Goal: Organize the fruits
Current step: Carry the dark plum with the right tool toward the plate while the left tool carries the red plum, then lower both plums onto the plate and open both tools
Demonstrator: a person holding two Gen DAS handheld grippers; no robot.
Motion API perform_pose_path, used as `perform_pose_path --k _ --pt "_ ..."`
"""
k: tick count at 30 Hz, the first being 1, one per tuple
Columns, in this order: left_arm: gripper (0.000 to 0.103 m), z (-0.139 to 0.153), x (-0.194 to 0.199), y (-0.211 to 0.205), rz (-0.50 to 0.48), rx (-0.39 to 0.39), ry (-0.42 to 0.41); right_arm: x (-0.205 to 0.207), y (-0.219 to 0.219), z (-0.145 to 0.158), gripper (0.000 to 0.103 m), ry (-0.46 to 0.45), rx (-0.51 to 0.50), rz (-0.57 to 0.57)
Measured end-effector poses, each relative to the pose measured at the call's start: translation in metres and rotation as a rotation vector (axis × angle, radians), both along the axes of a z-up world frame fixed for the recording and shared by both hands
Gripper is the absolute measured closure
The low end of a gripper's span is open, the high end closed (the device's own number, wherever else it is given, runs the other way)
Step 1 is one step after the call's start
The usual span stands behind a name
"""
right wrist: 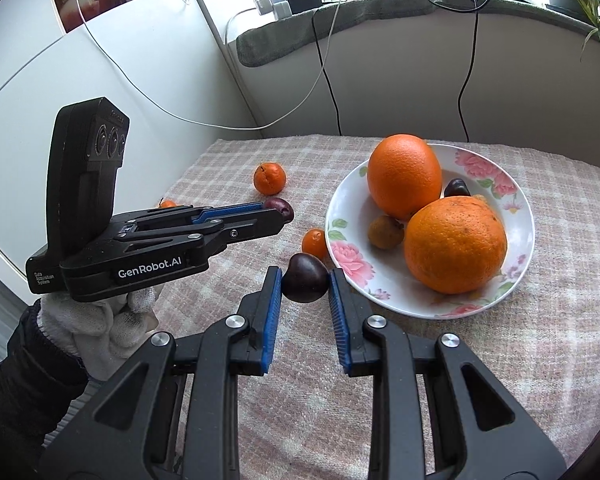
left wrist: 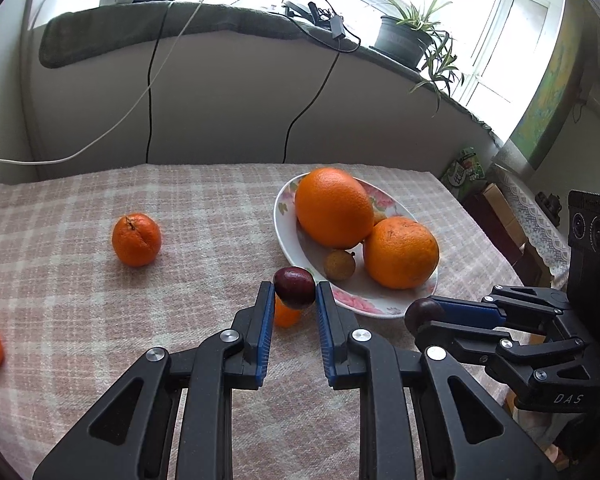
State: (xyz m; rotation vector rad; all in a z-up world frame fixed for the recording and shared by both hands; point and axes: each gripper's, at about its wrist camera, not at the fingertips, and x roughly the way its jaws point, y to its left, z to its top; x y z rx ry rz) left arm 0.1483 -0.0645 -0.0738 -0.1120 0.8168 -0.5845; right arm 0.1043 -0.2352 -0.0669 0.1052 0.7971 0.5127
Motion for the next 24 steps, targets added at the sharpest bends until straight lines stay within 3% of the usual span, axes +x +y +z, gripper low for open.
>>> perform_pose_path --k 13,24 --pt "0.084 0.002 0.01 -0.028 -0.02 0.021 -0.009 0.02 -0.043 0.019 0.078 -0.057 -0.059 -0.092" --pt "0.084 0.0 0.017 -0.055 -0.037 0.101 -0.033 0.058 -0.076 0.021 0.078 -0.084 -0.127 -0.166"
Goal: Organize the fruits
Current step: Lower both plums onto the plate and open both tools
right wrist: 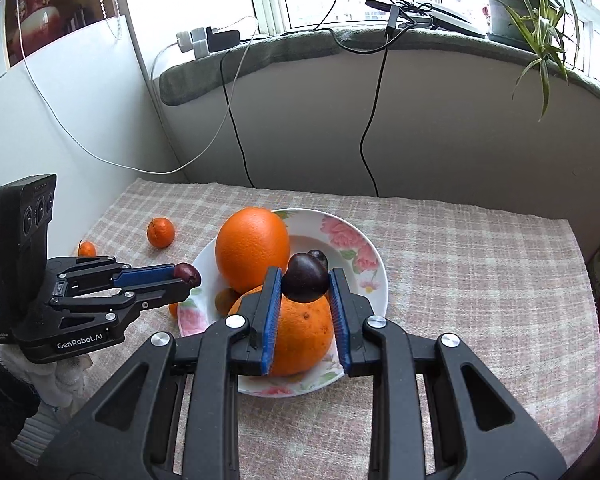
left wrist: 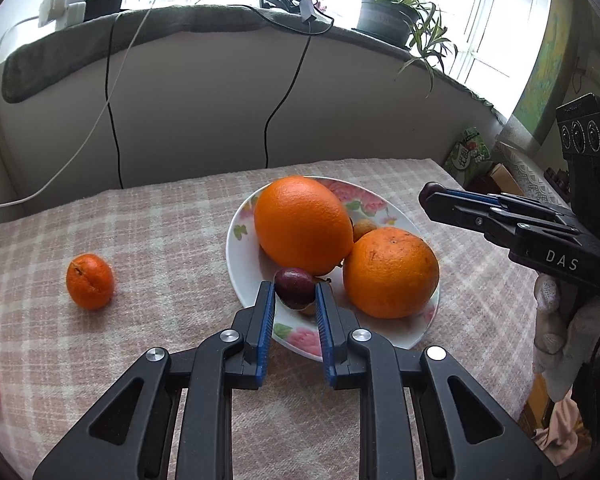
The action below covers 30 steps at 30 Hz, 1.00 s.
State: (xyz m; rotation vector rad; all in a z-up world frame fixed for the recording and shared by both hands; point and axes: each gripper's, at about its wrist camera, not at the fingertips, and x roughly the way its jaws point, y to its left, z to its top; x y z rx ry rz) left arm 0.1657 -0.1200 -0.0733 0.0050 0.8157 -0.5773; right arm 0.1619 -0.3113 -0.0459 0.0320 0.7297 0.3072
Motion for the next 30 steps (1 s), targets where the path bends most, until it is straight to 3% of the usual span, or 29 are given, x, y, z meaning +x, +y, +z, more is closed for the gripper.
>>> perform_pose_path --k 11,27,28,30 --pt "0.084 -0.001 0.001 -0.012 -0.005 0.04 -0.016 0.022 -0.01 -0.013 0.078 0.018 -0.041 -0.019" --pt "0.083 0.0 0.001 -0.015 -0.025 0.05 -0.023 0.024 -0.007 -0.016 0.077 0.02 -0.05 -0.017" --pt "0.083 0.001 0.0 -0.015 -0.028 0.052 -0.025 0.024 -0.008 -0.016 0.074 0.019 -0.049 -0.018" --pt "0.083 0.001 -0.001 -0.015 -0.031 0.053 -0.029 0.023 -0.008 -0.015 0.058 0.014 -0.045 -0.019"
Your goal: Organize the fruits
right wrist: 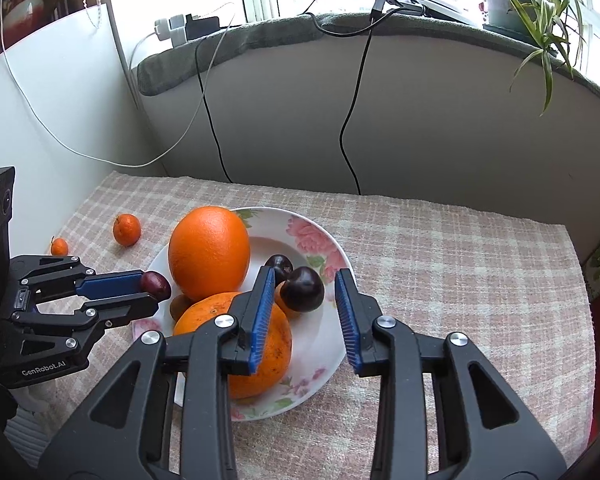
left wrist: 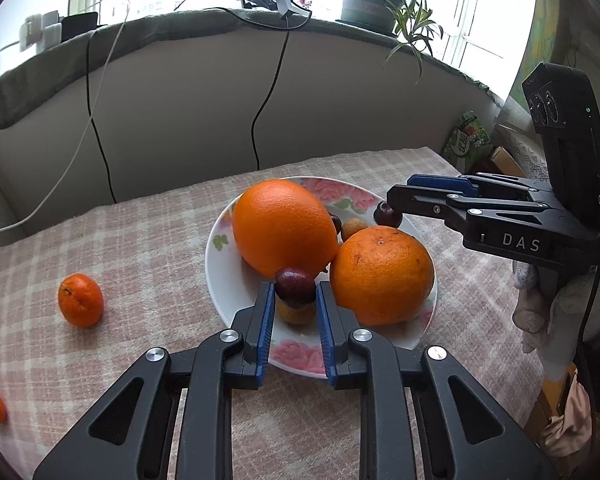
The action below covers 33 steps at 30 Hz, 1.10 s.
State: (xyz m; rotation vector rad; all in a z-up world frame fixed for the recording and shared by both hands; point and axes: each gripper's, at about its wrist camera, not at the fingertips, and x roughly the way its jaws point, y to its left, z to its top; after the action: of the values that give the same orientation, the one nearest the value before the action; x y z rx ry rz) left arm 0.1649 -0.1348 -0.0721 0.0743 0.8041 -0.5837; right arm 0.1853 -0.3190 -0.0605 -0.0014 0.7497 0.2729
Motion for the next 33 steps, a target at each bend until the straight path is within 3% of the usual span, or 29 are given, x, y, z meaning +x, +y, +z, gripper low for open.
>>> perform_pose_path --k 1,2,7,13,28,33 --pt "0.083 0.0 -0.001 0.001 -0.001 0.0 -0.002 -0.001 0.0 0.001 0.049 -0.005 0.0 0.0" --pt "0.082 0.0 -0.001 0.001 0.0 0.0 -0.004 -0.002 0.001 0.002 0.047 -0.012 -0.004 -0.002" --pt "0.055 0.002 -0.004 0.002 -0.002 -0.001 -0.017 -0.004 0.004 0.006 0.034 -0.03 -0.017 -0.006" --pt "0.037 0.005 -0.008 0.004 0.026 0.008 -0.031 -0.008 0.004 0.012 0.02 -0.048 -0.01 -0.011" --pt "0.033 0.01 -0.018 0.037 0.135 0.035 -0.047 -0.01 0.028 0.027 0.003 -0.079 -0.016 0.017" --pt "0.033 0.011 -0.024 0.063 0.187 0.041 -0.052 -0.008 0.047 0.034 0.002 -0.091 -0.023 0.053"
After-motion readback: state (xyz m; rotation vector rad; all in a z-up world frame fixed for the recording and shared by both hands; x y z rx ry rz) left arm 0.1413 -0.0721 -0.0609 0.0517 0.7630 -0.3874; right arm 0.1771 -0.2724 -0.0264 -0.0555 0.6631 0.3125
